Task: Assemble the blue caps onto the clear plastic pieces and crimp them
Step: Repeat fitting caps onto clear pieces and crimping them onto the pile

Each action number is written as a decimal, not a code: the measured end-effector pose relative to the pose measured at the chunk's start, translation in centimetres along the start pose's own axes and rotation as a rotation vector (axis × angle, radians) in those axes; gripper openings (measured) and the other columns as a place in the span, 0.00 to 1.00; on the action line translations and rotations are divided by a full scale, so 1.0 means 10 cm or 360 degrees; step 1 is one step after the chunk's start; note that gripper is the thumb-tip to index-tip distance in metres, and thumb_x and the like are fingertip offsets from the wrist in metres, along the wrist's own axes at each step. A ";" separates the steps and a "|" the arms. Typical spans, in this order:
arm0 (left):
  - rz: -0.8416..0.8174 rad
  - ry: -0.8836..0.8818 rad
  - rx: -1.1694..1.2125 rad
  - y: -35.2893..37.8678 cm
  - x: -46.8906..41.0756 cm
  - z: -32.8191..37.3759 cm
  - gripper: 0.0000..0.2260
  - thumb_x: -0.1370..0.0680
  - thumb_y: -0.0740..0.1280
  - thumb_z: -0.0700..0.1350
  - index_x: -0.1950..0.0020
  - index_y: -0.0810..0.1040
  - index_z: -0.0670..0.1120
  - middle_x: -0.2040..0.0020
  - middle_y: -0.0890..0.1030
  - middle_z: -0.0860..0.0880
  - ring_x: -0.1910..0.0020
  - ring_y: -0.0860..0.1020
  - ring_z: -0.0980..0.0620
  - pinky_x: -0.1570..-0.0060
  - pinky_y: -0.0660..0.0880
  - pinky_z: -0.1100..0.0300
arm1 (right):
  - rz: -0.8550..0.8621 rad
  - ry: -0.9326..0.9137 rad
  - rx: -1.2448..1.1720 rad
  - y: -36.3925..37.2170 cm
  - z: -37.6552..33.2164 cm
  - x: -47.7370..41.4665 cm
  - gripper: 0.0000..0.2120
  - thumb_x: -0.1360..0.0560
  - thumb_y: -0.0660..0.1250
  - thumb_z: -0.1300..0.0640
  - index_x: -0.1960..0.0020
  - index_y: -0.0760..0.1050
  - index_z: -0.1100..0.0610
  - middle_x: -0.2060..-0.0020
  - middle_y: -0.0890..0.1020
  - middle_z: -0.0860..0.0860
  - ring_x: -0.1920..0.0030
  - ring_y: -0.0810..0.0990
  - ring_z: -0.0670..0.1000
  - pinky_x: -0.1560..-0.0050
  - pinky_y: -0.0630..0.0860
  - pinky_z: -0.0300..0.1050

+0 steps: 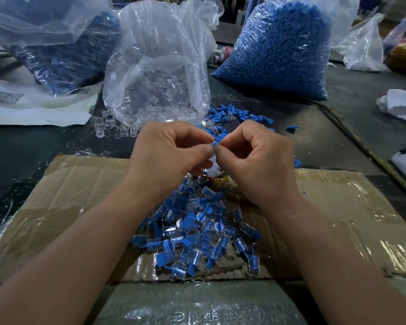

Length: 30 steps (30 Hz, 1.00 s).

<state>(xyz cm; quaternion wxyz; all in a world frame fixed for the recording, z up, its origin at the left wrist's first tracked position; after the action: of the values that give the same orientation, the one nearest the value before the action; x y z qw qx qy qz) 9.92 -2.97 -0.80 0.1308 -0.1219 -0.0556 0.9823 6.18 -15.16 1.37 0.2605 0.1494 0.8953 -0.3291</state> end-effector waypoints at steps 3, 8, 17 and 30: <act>0.0032 -0.0050 0.0098 -0.05 -0.02 -0.02 0.07 0.28 0.69 0.33 0.61 0.80 0.44 0.66 0.82 0.44 0.70 0.81 0.52 0.69 0.78 0.65 | -0.0125 0.0083 -0.0223 0.06 0.04 -0.01 0.10 0.31 0.73 0.59 0.63 0.74 0.48 0.68 0.79 0.43 0.66 0.79 0.43 0.64 0.77 0.38; -0.0078 -0.0186 0.0267 -0.02 -0.02 -0.07 0.07 0.28 0.67 0.32 0.62 0.80 0.43 0.69 0.82 0.44 0.72 0.80 0.52 0.71 0.78 0.64 | -0.0141 0.0047 -0.0333 0.06 0.04 -0.02 0.11 0.32 0.73 0.58 0.51 0.77 0.49 0.57 0.79 0.41 0.57 0.80 0.41 0.56 0.77 0.34; -0.0198 -0.0357 0.0378 0.00 -0.03 -0.16 0.06 0.31 0.67 0.31 0.65 0.78 0.41 0.74 0.79 0.45 0.77 0.77 0.53 0.77 0.73 0.67 | -0.0308 -0.0015 -0.0508 0.11 0.02 0.00 0.14 0.35 0.73 0.61 0.50 0.78 0.53 0.59 0.82 0.46 0.57 0.82 0.44 0.54 0.78 0.37; -0.0248 -0.0334 0.0507 0.02 -0.04 -0.12 0.06 0.28 0.63 0.31 0.60 0.79 0.38 0.70 0.82 0.42 0.72 0.81 0.48 0.74 0.76 0.64 | -0.0133 -0.0103 -0.0445 0.01 0.02 -0.01 0.15 0.34 0.73 0.60 0.48 0.77 0.53 0.60 0.81 0.44 0.58 0.82 0.43 0.55 0.79 0.37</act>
<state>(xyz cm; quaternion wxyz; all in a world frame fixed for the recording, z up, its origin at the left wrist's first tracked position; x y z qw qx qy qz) 10.54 -3.20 -1.92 0.2174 0.0082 0.0779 0.9729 6.35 -15.20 1.22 0.2937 0.0636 0.9289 -0.2164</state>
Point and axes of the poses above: each hand's wrist, its own x-axis away from the middle knuckle, its own y-axis out of the palm, z = x × y, the point moved 8 cm from there along -x, towards the middle knuckle
